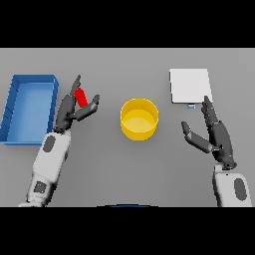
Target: Pick up the red beaker and tilt it to pour out 1 green nut into yellow bowl. Pick up the yellow bowl and place it on the metallic measuring scale.
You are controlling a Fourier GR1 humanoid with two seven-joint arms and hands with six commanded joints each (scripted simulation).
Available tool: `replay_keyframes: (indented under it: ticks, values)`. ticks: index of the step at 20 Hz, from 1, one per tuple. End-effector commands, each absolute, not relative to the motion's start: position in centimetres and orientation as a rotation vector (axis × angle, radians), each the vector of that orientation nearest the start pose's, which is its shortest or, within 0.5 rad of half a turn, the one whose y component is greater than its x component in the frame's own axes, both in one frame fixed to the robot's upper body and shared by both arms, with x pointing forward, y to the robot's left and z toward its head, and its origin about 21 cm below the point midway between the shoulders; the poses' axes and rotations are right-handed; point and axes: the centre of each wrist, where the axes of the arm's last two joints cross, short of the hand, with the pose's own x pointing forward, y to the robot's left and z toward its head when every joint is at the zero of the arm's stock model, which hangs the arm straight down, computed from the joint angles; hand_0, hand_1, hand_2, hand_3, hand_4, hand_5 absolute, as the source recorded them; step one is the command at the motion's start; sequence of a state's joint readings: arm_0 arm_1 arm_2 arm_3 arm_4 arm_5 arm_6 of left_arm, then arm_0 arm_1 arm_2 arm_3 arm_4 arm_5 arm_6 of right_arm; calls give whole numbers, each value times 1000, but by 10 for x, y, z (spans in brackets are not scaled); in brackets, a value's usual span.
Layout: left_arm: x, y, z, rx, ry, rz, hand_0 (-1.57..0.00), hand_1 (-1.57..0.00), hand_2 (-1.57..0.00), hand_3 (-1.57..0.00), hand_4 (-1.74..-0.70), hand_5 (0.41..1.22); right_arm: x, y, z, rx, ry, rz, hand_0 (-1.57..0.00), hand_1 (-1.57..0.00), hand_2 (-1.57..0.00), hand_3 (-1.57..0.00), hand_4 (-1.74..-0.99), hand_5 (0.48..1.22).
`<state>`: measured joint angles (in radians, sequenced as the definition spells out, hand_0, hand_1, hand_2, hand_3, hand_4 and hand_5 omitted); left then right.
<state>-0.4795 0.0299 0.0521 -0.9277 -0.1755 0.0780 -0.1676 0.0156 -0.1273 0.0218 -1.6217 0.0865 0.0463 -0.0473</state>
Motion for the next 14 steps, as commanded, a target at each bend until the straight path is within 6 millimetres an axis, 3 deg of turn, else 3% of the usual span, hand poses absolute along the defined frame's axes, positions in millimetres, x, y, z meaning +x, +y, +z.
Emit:
replay_keyframes:
  ticks: [1, 3, 5, 6, 8, 10, 13, 14]
  values:
    - [358, 195, -25, 116, -1568, -241, 1, 1, 1, 1, -1310, 697, 243, -253, 11, -108, -1646, 224, 1, 1, 1, 1, -1300, 647]
    - [363, 191, -26, 113, -1562, -213, 1, -6, -50, -30, -1347, 726, 241, -253, 10, -107, -1649, 216, 1, 1, 1, 1, -1301, 647]
    - [364, 191, -28, 112, -1568, -179, -338, -306, -322, -239, -1385, 765, 243, -246, 11, -108, -1645, 212, 1, 1, 1, 1, -1294, 645]
    - [364, 189, -31, 99, -1571, -149, -585, -556, -551, -416, -1416, 786, 242, -249, 10, -109, -1644, 214, 1, 1, 1, 1, -1292, 645]
    - [365, 184, -33, 85, -1585, -122, -940, -921, -918, -832, -1425, 943, 240, -249, 11, -116, -1644, 215, 1, 1, 1, 1, -1290, 646]
    - [370, 181, -29, 100, -1574, -127, -1167, -1155, -1153, -1081, -1529, 1043, 240, -252, 14, -119, -1651, 216, 1, 1, 1, 1, -1291, 649]
    - [370, 179, -31, 94, -1608, -148, -1364, -1358, -1357, -1176, -1621, 1130, 241, -253, 9, -110, -1629, 218, 1, 1, 1, 1, -1290, 649]
    - [371, 176, -29, 93, -1591, -151, -1406, -1401, -1400, -1255, -1587, 1148, 240, -252, 8, -112, -1634, 216, 1, 1, 1, 1, -1290, 648]
